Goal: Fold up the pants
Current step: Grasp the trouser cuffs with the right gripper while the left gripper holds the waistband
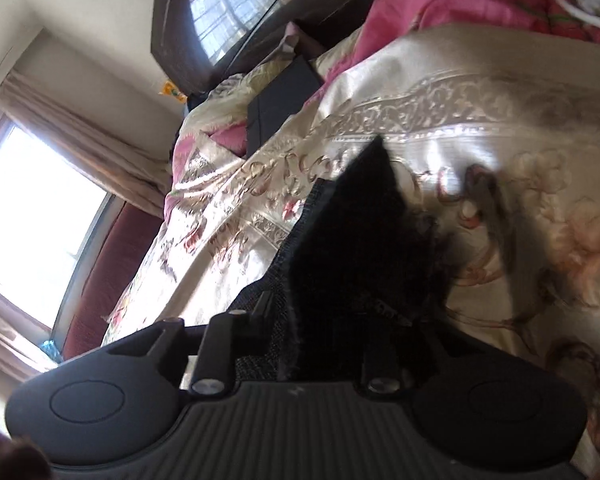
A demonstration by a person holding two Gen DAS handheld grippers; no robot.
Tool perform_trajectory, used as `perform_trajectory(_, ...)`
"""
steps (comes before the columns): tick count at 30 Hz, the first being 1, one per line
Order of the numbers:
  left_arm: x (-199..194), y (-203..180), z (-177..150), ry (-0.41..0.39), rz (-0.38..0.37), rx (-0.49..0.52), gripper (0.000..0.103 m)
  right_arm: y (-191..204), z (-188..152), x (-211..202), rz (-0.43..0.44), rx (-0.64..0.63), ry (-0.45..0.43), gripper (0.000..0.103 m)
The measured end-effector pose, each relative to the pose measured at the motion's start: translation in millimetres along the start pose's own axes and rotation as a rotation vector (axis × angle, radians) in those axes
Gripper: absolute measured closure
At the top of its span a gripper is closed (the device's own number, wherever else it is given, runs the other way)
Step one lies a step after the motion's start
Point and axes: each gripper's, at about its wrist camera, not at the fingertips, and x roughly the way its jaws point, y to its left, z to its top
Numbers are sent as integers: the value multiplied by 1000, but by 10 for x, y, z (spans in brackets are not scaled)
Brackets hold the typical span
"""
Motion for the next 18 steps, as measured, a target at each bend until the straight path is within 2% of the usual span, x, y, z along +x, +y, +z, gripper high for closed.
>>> perform_trajectory(2, 23, 6, 35, -4, -3, 1, 34, 2, 89, -30, -11, 44, 29, 97)
perform_trajectory(4, 1, 15, 82, -36, 10, 0, 34, 28, 186, -214, 75, 109, 6, 97)
perform_trajectory(6, -40, 43, 131, -78, 5, -30, 34, 175, 243, -442, 107, 60, -68, 97)
perform_trajectory(7, -35, 43, 152, -88, -2, -48, 32, 227, 241, -475, 91, 11, -110, 98)
perform_trajectory(8, 4, 26, 169, -85, -5, -57, 30, 228, 246, -377, 33, -26, -107, 99)
perform_trajectory(9, 66, -9, 183, -67, -3, -49, 30, 152, 280, -178, -49, 15, -25, 99)
perform_trajectory(10, 178, -67, 199, -30, 0, -15, 30, 64, 302, -34, -91, 82, 50, 97)
perform_trajectory(11, 239, -117, 194, -21, 8, 11, 30, 39, 304, -2, -80, 105, 71, 97)
perform_trajectory(13, 229, -134, 205, -39, 14, 14, 30, 158, 278, -170, -13, 45, -14, 98)
perform_trajectory(15, 209, -91, 217, -45, -10, -24, 29, 178, 265, -198, -17, 15, -52, 98)
perform_trajectory(16, 234, -83, 215, -36, -15, -27, 29, 142, 271, -108, -53, 9, -15, 97)
perform_trajectory(17, 269, -84, 210, -25, -15, -19, 29, 73, 298, 57, -121, 9, 61, 97)
perform_trajectory(18, 275, -83, 213, -25, -7, -16, 29, 22, 302, 122, -139, 37, 102, 97)
